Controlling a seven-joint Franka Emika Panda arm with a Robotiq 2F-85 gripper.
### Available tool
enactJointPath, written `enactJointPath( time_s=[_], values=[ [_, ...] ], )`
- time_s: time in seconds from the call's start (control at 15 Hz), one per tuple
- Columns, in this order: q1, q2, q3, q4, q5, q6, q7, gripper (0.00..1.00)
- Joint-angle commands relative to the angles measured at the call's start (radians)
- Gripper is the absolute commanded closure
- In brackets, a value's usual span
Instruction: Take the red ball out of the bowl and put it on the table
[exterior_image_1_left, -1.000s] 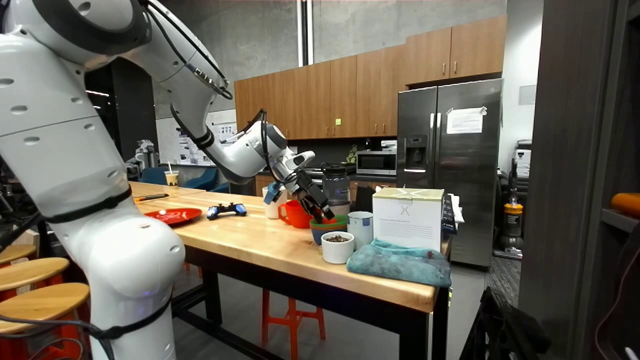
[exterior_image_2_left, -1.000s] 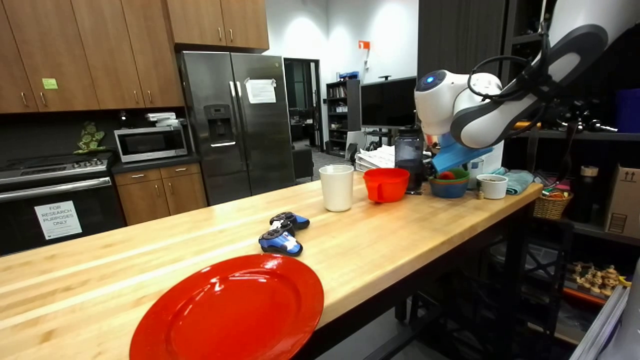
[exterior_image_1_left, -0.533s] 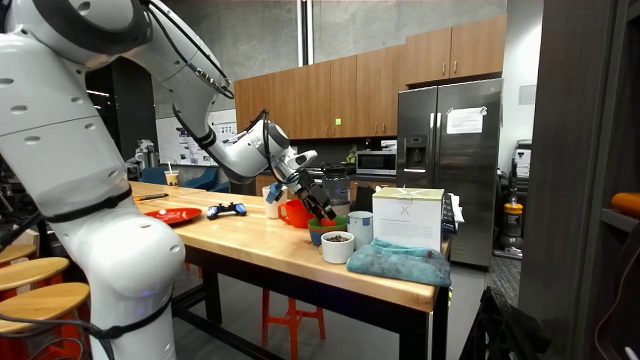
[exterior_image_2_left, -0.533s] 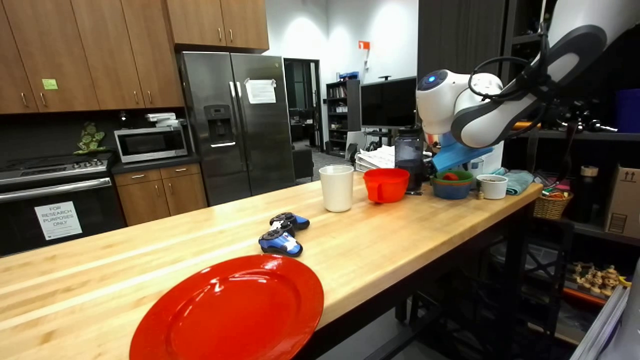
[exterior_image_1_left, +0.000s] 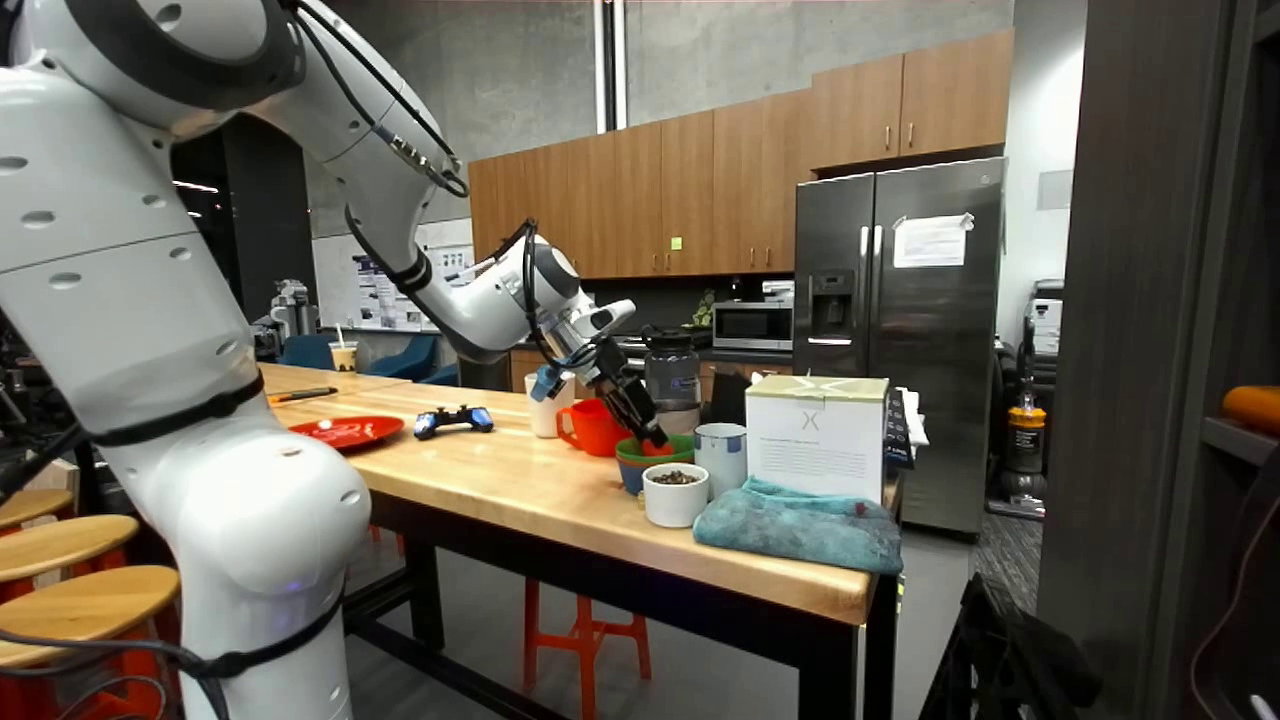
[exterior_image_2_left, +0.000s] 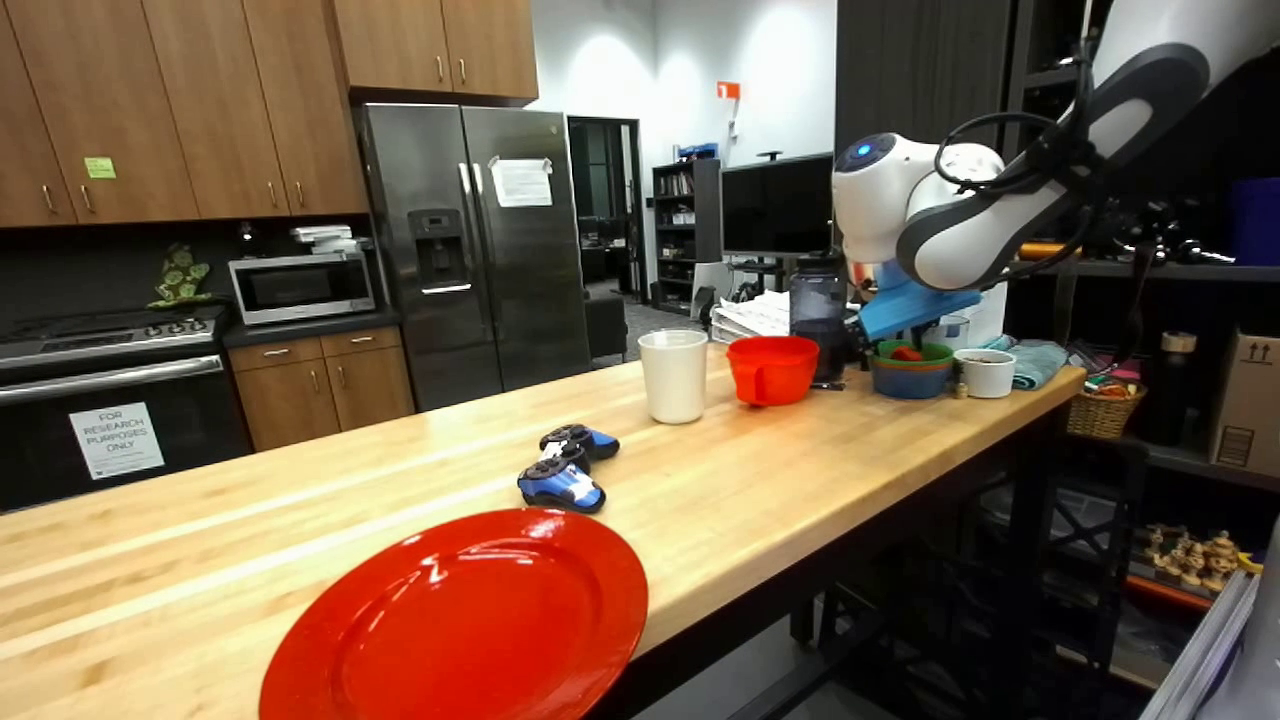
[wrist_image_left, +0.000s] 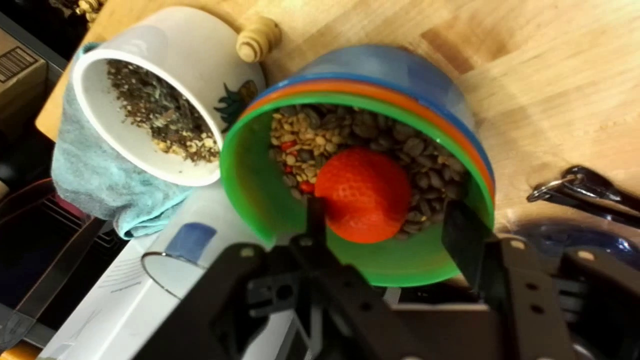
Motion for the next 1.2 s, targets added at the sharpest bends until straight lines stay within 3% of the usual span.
enactJointPath(
  time_s=[0.0, 0.13, 0.73, 1.13],
  values=[
    [-0.001, 0.015, -0.013, -0.007, 0.024, 0.009, 0.002, 0.70],
    [-0.005, 0.016, -0.014, -0.007, 0.025, 0.009, 0.003, 0.83],
    [-0.016, -0.012, -0.010, 0.022, -0.007, -0.048, -0.025, 0.83],
    [-0.012, -0.031, -0.008, 0.095, -0.112, -0.102, -0.031, 0.83]
  ],
)
